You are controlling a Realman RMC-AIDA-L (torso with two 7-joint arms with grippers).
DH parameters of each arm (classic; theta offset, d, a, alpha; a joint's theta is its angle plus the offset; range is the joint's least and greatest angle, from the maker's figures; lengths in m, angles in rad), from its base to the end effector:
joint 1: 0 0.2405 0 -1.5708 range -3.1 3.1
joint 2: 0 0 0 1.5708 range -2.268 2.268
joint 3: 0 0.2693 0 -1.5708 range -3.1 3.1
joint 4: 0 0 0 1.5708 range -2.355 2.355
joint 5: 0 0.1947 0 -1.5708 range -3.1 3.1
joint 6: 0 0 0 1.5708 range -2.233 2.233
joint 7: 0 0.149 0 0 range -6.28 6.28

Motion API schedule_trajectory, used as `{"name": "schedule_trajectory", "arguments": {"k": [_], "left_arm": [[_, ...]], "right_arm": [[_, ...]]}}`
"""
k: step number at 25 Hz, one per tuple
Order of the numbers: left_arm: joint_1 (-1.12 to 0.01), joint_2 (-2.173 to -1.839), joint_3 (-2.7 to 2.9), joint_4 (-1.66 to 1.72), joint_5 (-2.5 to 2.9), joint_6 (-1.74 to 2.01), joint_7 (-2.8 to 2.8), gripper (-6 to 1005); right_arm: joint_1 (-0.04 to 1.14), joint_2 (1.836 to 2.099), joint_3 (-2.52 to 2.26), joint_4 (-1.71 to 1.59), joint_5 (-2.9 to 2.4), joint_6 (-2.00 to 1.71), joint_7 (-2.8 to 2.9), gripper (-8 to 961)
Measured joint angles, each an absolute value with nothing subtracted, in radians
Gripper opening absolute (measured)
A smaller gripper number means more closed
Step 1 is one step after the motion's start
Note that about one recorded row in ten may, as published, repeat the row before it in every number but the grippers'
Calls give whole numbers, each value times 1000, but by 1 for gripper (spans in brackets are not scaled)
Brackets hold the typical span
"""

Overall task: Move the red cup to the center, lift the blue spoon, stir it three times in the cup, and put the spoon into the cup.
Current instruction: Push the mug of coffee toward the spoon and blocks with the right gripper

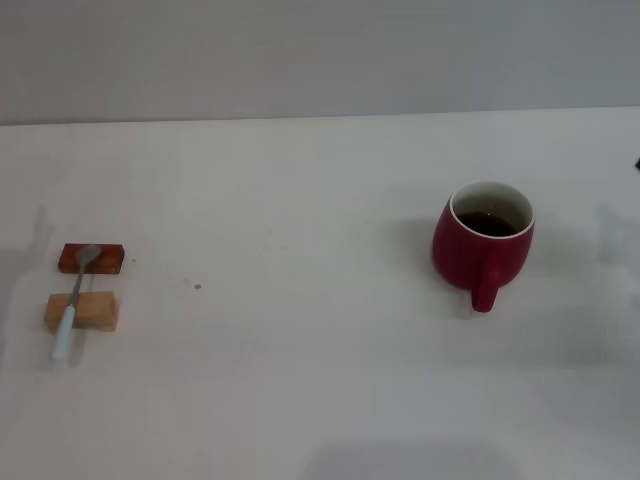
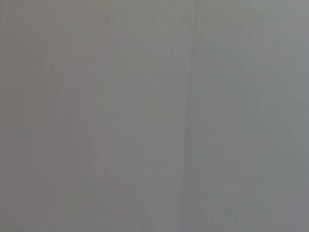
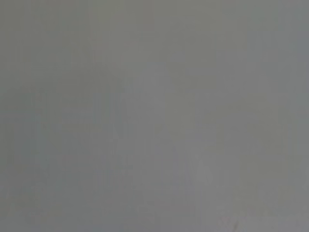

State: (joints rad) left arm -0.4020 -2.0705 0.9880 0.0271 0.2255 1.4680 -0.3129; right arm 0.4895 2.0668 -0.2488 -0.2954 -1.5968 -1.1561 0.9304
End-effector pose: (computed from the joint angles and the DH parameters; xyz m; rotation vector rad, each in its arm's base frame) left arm -0.3520 0.3056 0.0610 -1.2660 -0.4608 -0.8601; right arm 0.3434 0.3524 0.0267 -1.7967 0.8002 0.8211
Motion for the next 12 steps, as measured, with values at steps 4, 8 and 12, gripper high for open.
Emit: {"name": "schedule_trajectory", "arguments": {"k": [4,8,12], "left_arm": [[-402,-2071,988,26,225,1468,-313,816],[-402,-2071,982,26,225,1468,-313,816],[-407,-2069,979,25,225,1465,-313,815]], "right_arm": [[512,2059,-285,-348,-1715,-1099,1026,-2],[545,2042,-341,-358,-1831,-1054,1089,-2],[553,2041,-372,-359,-1860,-1052,1092,-1]]}}
